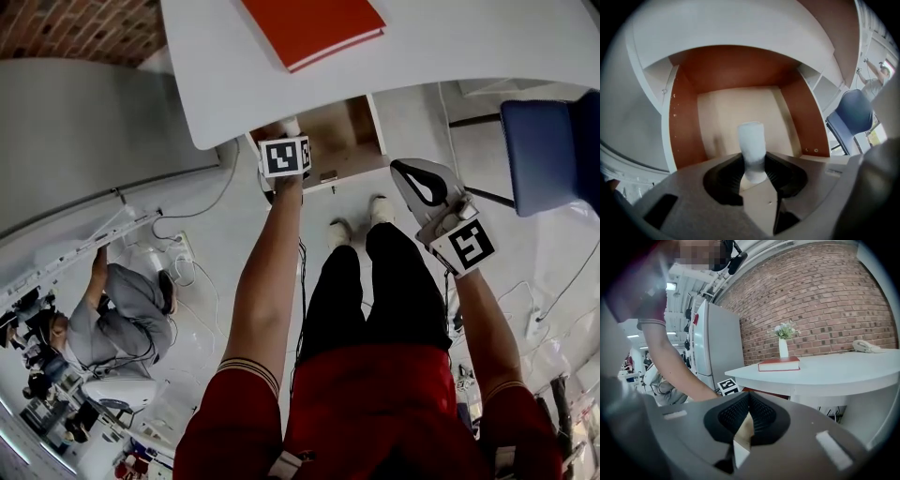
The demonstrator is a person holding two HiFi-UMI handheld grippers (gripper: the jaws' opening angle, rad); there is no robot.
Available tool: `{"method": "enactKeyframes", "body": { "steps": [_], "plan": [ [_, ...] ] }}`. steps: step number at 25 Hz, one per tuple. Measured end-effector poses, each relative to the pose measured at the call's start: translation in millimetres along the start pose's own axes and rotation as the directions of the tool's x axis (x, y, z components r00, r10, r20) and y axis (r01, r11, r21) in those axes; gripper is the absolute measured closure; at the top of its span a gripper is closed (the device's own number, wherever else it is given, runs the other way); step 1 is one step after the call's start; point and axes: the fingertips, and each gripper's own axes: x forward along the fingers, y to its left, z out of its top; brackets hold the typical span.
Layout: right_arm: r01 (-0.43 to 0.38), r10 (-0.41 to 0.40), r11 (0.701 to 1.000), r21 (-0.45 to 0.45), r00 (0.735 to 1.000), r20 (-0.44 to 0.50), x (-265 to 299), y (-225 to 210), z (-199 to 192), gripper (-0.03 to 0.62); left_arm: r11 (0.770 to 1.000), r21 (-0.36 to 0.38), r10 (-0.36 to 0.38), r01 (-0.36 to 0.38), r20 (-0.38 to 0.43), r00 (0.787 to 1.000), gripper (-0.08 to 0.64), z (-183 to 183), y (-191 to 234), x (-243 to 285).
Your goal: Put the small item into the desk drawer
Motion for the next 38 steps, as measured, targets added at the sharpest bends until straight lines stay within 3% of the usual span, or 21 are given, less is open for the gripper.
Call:
{"method": "enactKeyframes", "body": {
  "steps": [6, 14, 21, 31, 38],
  "plan": [
    [0.005, -0.004, 1.000, 0.005, 0.998, -0.056, -9, -8, -15, 0.581, 1.000, -0.031, 0.006, -0.006, -0.012, 1.000, 0.420, 1, 4, 17],
    [-0.008, 0.008, 1.000, 0.008, 0.999, -0.049, 6, -8, -17, 0.581, 0.993, -0.116, -0.001, -0.004, -0.042, 0.999, 0.417, -7, 13, 40],
    [-0.005, 0.006, 1.000, 0.020, 0.998, -0.063, 16, -8, -26, 0.581, 0.993, -0.121, -0.012, 0.006, -0.051, 0.999, 0.413, -13, 18, 55],
    [-0.004, 0.005, 1.000, 0.025, 0.998, -0.062, 15, -1, -30, 0.581, 0.986, -0.154, -0.059, 0.059, 0.000, 0.998, 0.364, -10, 13, 43],
    [-0.007, 0.008, 1.000, 0.019, 0.999, -0.048, 18, 10, -19, 0.581, 0.986, -0.126, -0.098, 0.108, 0.087, 0.991, 0.348, 0, 7, 1]
  ]
}}
